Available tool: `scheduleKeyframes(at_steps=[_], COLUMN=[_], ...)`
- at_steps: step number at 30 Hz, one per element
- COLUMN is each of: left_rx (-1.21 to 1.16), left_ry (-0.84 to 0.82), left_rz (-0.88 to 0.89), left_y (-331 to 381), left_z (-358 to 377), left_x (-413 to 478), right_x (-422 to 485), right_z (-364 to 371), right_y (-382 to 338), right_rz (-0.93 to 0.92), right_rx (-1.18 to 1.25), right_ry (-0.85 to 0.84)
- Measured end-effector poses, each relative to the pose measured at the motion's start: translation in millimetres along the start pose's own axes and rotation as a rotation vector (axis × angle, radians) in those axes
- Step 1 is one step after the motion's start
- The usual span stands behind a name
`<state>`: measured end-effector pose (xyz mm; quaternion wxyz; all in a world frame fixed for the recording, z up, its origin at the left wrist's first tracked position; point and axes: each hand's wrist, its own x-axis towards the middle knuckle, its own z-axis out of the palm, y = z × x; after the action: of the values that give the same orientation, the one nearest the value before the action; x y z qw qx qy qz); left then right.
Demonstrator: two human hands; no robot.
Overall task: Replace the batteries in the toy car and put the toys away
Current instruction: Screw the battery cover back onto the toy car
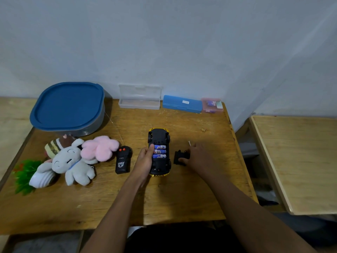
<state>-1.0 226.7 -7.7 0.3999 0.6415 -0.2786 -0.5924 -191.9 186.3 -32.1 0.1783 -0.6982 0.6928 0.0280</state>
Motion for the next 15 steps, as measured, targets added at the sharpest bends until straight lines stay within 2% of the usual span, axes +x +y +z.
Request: scheduleKeyframes(at_steps=[7,15], left_rx=[0.007,0.018], left_ry=[-0.009,-0.033], left_rz=[0.003,-0.015], left_y=[-1,-1], left_z=[0,-6], left_x=[1,5], right_x=[-7,-19], right_z=[1,-13], right_y=[4,5], right_rz=[0.012,0.092], right_rx=[0.277,0.781], right_ry=[0.101,0.072])
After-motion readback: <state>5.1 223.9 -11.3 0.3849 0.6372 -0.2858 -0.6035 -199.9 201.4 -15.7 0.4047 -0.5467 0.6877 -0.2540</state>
